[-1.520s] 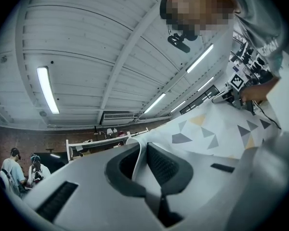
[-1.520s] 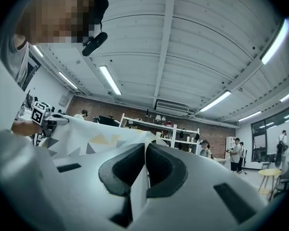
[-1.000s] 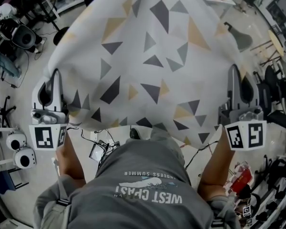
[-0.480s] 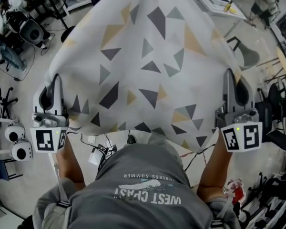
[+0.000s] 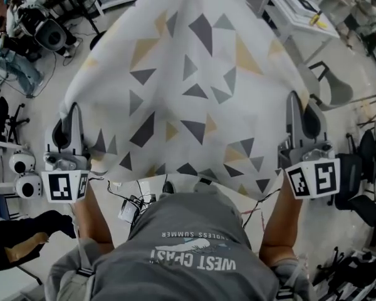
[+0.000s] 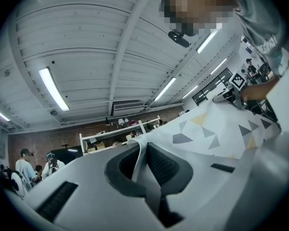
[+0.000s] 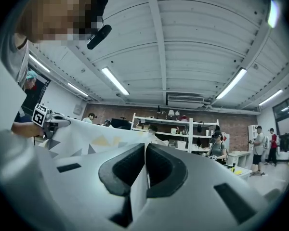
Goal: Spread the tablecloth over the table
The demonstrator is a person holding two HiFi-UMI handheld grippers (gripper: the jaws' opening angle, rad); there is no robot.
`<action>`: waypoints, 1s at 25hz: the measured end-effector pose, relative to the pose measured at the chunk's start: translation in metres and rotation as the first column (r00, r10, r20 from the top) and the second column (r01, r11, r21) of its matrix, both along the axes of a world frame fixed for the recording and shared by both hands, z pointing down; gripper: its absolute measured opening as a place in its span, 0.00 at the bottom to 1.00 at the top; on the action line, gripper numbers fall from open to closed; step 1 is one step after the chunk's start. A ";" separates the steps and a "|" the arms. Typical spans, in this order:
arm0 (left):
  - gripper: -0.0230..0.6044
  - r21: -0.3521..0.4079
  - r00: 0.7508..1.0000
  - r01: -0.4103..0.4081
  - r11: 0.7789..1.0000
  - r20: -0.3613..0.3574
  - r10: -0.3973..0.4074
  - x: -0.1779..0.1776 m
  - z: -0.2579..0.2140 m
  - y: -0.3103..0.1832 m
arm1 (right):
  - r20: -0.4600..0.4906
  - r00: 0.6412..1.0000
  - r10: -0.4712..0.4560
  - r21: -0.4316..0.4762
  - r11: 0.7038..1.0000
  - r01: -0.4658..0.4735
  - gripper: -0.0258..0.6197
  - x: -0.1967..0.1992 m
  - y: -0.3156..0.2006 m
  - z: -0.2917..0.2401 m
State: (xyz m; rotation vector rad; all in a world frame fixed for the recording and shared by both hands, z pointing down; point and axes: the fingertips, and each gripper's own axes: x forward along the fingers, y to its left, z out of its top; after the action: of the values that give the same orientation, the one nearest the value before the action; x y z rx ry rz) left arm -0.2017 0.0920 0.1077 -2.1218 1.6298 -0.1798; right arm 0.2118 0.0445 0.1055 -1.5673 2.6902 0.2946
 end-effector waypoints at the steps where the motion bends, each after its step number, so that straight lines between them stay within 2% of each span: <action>1: 0.04 -0.006 1.000 0.011 1.000 0.002 -0.011 0.005 -0.002 -0.008 | 0.003 1.000 -0.011 -0.005 1.000 0.011 0.06 0.004 -0.012 -0.001; 4: 0.04 -0.031 0.999 0.049 0.998 0.006 -0.049 0.017 -0.007 -0.031 | 0.014 0.999 -0.048 -0.029 0.998 0.049 0.06 0.014 -0.049 -0.002; 10: 0.04 -0.057 0.994 0.110 0.992 0.017 -0.109 0.043 0.016 -0.050 | 0.026 0.993 -0.119 -0.055 0.991 0.120 0.06 0.033 -0.091 0.026; 15: 0.04 -0.089 0.990 0.143 0.986 0.027 -0.141 0.040 0.038 -0.067 | 0.032 0.987 -0.156 -0.071 0.985 0.158 0.06 0.027 -0.120 0.053; 21: 0.04 -0.120 0.989 0.143 0.982 0.060 -0.137 0.046 0.051 -0.089 | 0.058 0.985 -0.164 -0.114 0.979 0.170 0.06 0.029 -0.140 0.074; 25: 0.04 -0.146 0.991 0.128 0.981 0.055 -0.121 0.040 0.066 -0.106 | 0.056 0.988 -0.147 -0.147 0.977 0.153 0.06 0.025 -0.146 0.085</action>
State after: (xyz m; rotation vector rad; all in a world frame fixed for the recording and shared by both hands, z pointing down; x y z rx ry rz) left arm -0.1621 -0.0141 0.1735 -2.1067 1.7720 -0.3993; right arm 0.2370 -0.1017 0.1908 -1.3733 2.8350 0.0539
